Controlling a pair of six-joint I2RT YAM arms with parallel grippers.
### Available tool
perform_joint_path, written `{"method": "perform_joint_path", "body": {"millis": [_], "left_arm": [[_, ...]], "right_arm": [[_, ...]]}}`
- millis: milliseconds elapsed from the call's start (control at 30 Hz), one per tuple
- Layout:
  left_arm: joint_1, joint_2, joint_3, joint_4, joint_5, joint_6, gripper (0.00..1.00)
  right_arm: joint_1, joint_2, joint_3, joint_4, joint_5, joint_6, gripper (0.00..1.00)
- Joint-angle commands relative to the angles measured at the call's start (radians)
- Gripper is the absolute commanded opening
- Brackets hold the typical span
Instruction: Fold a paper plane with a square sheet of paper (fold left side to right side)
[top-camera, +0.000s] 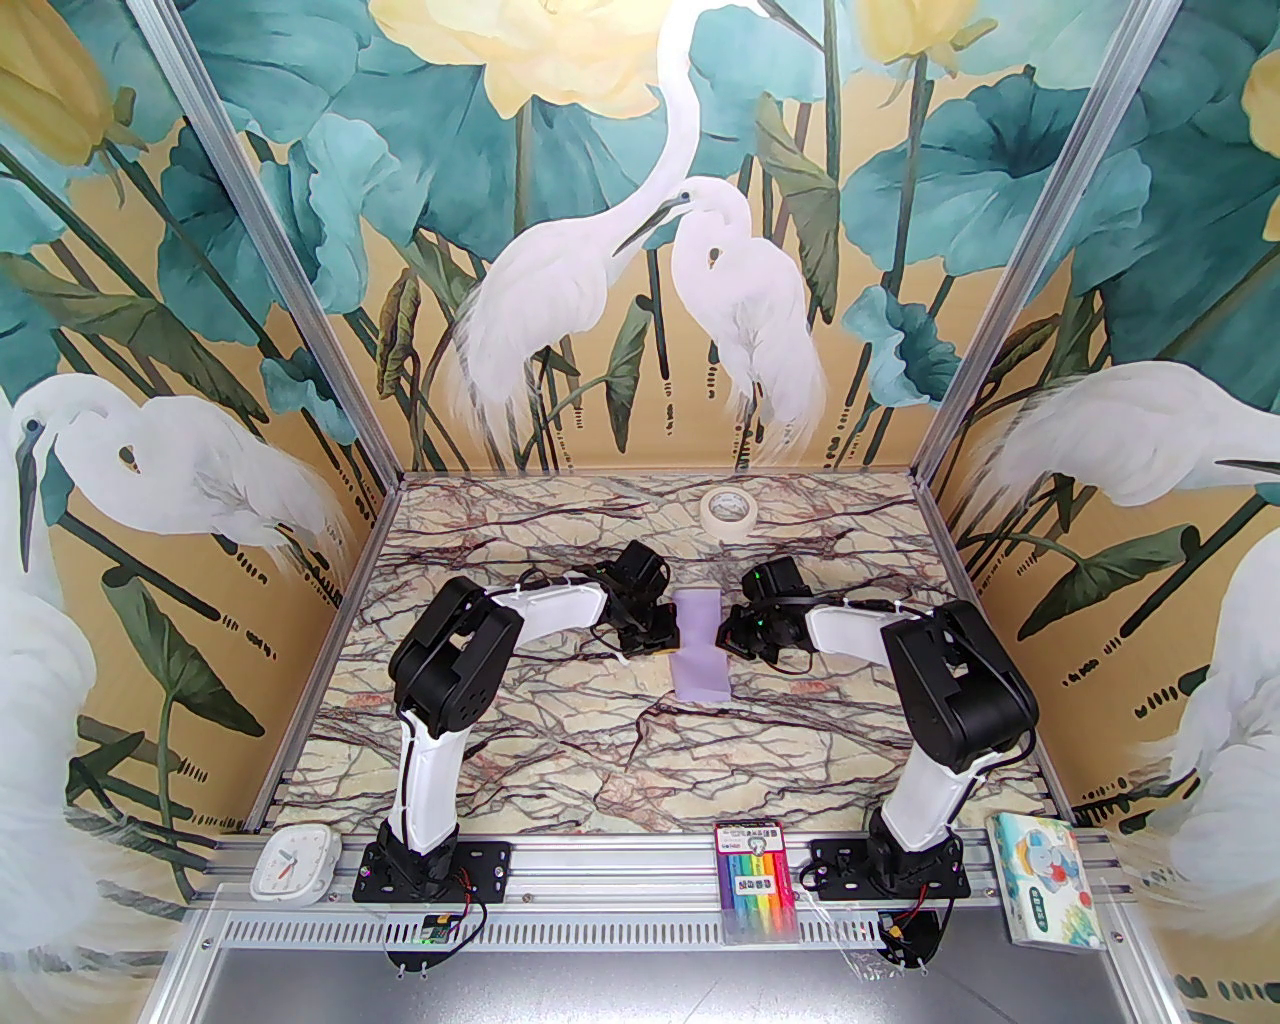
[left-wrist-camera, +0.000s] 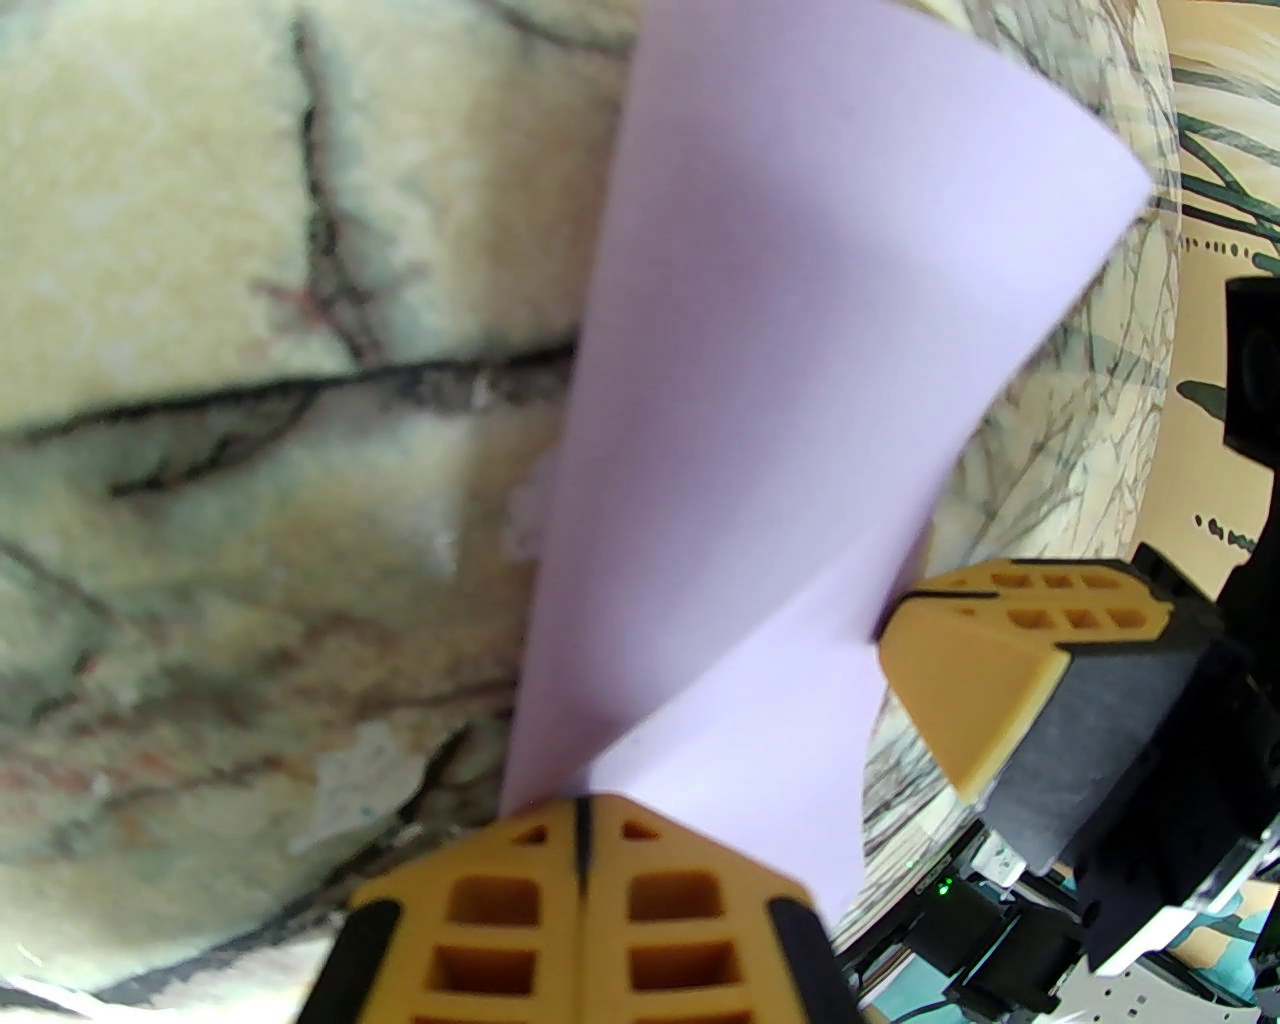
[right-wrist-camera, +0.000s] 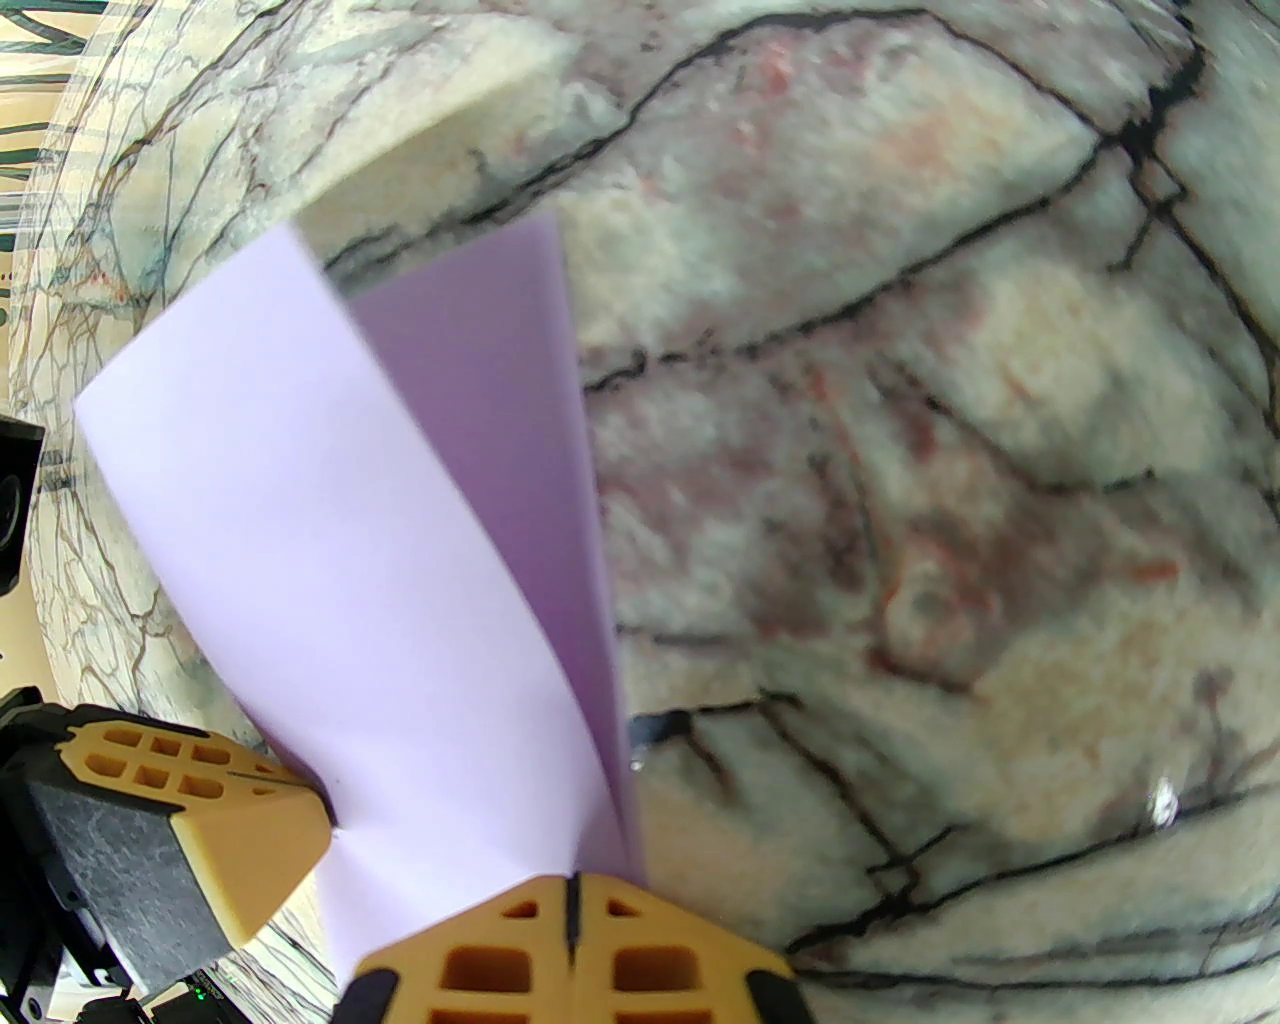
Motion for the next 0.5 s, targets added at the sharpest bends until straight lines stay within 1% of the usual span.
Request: {"method": "perform_joint_path", "body": {"millis": [0,167,267,467], "left_arm": [[0.010,-0.024,0.033,-0.053,0.007,0.001,0.02],[0.015,-0.020,0.115,-0.034,0.022,-0.005,0.03],[0.027,0.016,0.159,-0.027,0.044,-0.014,0.04],[0.046,0.087,0.226,-0.048,0.042,-0.001,0.05]], "right_arm": [[0.007,0.026,-0.006,-0.063,0.064,-0.015,0.00],[0.006,0.026,-0.006,-0.062,0.063,-0.012,0.00],[0.007,0.024,-0.009,-0.063,0.065,-0.011,0.00],[0.006,0.023,-0.008,-0.063,0.064,-0.011,0.00]]}}
